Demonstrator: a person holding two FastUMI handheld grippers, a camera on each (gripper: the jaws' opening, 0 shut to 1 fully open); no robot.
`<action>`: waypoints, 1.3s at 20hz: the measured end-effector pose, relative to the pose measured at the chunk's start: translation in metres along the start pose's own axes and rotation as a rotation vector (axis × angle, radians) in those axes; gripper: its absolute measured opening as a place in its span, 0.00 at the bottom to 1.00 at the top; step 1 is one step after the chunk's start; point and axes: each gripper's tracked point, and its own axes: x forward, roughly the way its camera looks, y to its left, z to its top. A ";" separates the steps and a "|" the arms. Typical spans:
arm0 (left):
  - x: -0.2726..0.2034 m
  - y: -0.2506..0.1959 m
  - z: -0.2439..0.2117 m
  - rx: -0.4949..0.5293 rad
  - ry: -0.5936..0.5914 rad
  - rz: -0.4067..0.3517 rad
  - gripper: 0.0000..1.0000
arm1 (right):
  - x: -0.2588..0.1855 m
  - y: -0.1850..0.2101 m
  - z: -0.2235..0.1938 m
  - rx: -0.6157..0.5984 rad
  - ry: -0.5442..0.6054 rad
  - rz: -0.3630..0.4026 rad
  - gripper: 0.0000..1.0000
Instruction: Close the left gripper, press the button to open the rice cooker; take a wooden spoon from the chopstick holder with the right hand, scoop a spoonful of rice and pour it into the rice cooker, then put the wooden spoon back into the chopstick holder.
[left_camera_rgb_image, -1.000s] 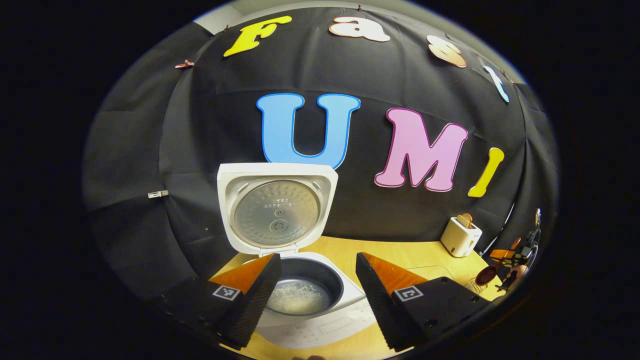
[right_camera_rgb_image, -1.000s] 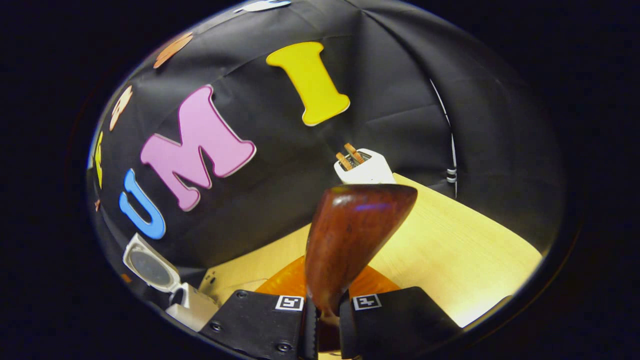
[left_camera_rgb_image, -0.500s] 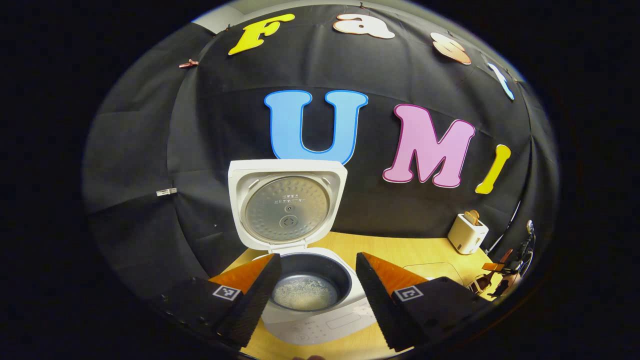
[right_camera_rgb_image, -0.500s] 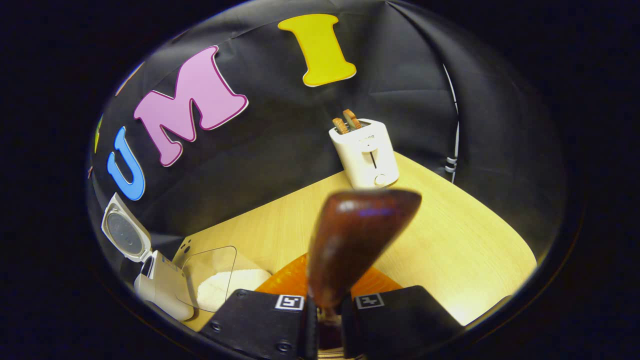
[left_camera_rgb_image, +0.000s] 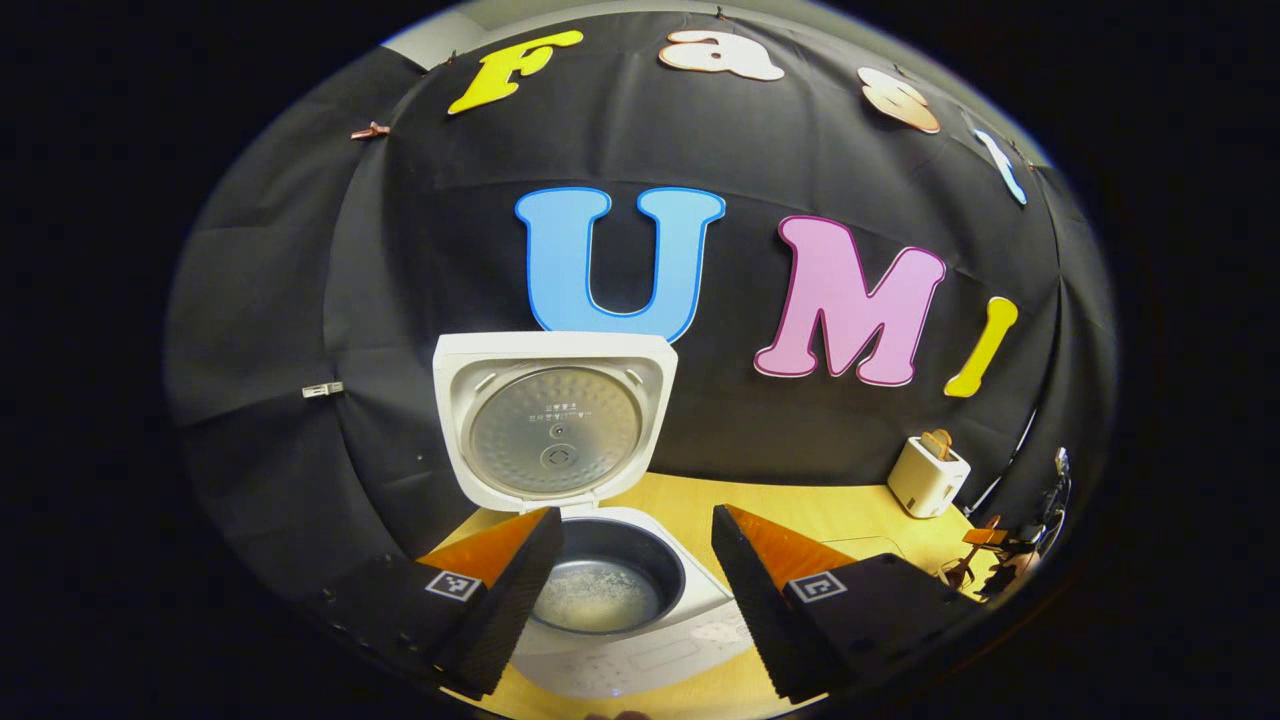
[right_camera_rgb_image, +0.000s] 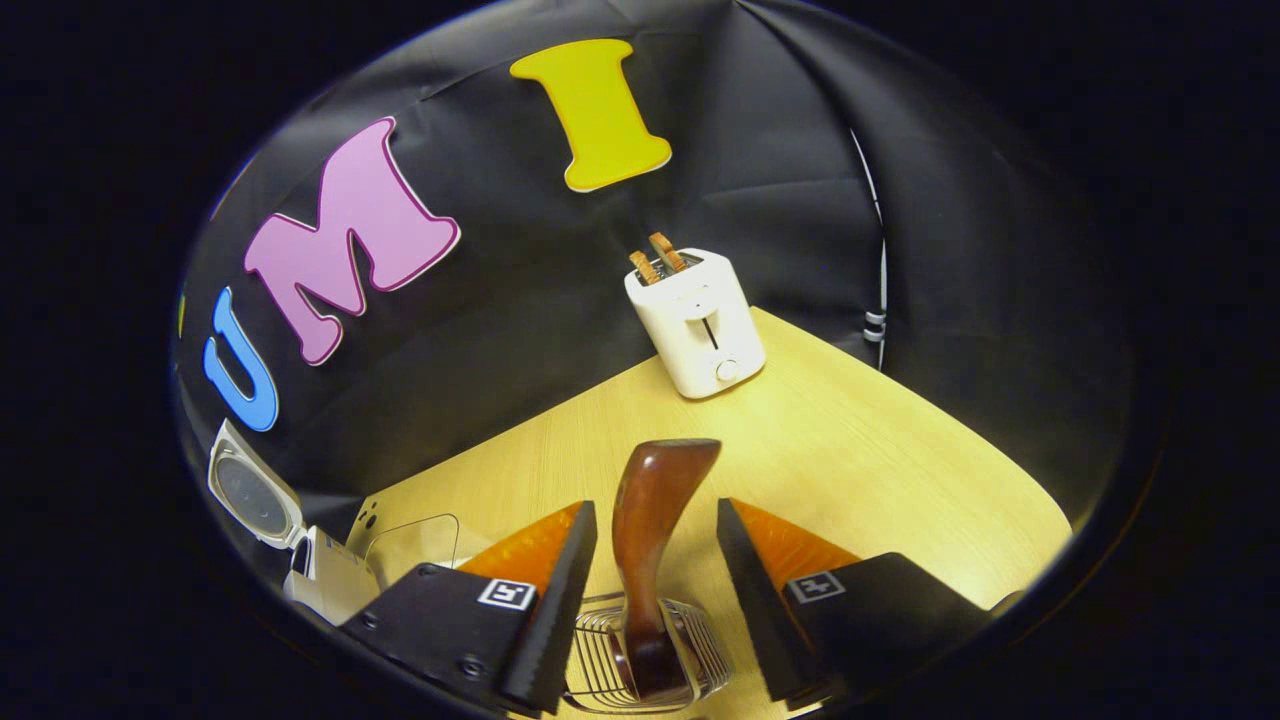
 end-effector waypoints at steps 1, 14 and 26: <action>0.001 -0.002 0.002 0.001 -0.004 -0.004 0.95 | -0.006 -0.002 0.004 0.005 -0.010 -0.002 0.79; 0.038 -0.010 0.087 0.054 -0.186 -0.038 0.95 | -0.112 0.003 0.064 -0.027 -0.161 0.012 0.98; 0.136 0.051 0.199 0.113 -0.336 0.088 0.95 | -0.170 0.066 0.098 -0.218 -0.249 0.103 0.98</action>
